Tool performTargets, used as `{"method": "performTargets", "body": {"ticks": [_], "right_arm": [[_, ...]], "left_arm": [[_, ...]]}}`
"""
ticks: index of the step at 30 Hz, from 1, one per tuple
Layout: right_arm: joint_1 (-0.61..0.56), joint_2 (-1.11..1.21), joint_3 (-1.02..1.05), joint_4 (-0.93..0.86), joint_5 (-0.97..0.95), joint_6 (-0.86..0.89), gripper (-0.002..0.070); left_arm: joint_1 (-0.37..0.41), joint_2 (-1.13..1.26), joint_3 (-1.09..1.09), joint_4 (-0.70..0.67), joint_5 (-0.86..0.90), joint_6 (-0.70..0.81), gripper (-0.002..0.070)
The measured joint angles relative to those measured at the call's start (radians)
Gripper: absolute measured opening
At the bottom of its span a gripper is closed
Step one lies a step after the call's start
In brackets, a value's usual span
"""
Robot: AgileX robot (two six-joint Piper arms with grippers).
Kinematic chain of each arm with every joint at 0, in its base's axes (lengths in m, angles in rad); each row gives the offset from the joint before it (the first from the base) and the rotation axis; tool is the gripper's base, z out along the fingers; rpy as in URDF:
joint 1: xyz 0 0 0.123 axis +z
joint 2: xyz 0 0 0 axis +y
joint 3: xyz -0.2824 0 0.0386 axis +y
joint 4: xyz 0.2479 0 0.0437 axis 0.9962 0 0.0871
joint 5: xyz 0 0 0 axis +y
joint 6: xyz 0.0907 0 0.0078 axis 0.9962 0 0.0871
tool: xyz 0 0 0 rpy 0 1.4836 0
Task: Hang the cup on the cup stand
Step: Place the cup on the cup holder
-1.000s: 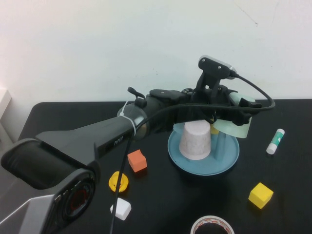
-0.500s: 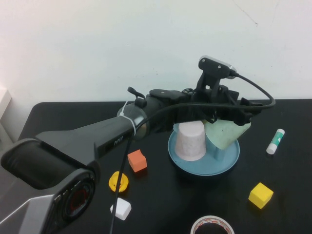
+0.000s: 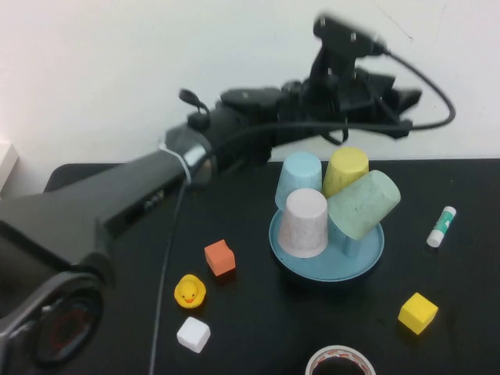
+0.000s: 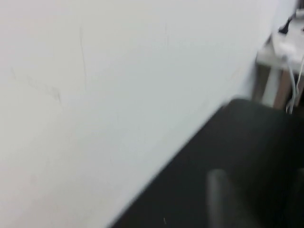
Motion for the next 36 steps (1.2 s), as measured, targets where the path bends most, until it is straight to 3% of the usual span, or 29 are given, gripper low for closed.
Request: {"method": "performTargets", "body": {"ticks": [3, 6, 15, 24, 28, 32, 36], "right_arm": [[0.000, 0.000, 0.000, 0.000, 0.000, 0.000, 0.0277], [0.000, 0.000, 0.000, 0.000, 0.000, 0.000, 0.0277], [0.000, 0.000, 0.000, 0.000, 0.000, -0.006, 0.0277], [0.000, 0.000, 0.000, -0.044, 0.000, -0.149, 0.0277], [0.000, 0.000, 0.000, -0.037, 0.000, -0.151, 0.0277], [0.000, 0.000, 0.000, -0.031, -0.010, -0.134, 0.0277], [0.000, 0.014, 0.000, -0.128, -0.162, 0.016, 0.0277]], "left_arm": [[0.000, -0.044, 0.000, 0.016, 0.000, 0.031, 0.0132], [0.000, -0.092, 0.000, 0.116, -0.041, 0.071, 0.0040], [0.000, -0.284, 0.000, 0.469, -0.202, 0.054, 0.0001], [0.000, -0.505, 0.000, 0.582, -0.140, -0.102, 0.0000], [0.000, -0.603, -0.002, 0.769, 0.023, -0.305, 0.0000], [0.000, -0.703, -0.006, 1.099, 0.276, -0.614, 0.0000], [0.000, -0.761, -0.010, 1.470, 0.451, -0.958, 0.0000]]}}
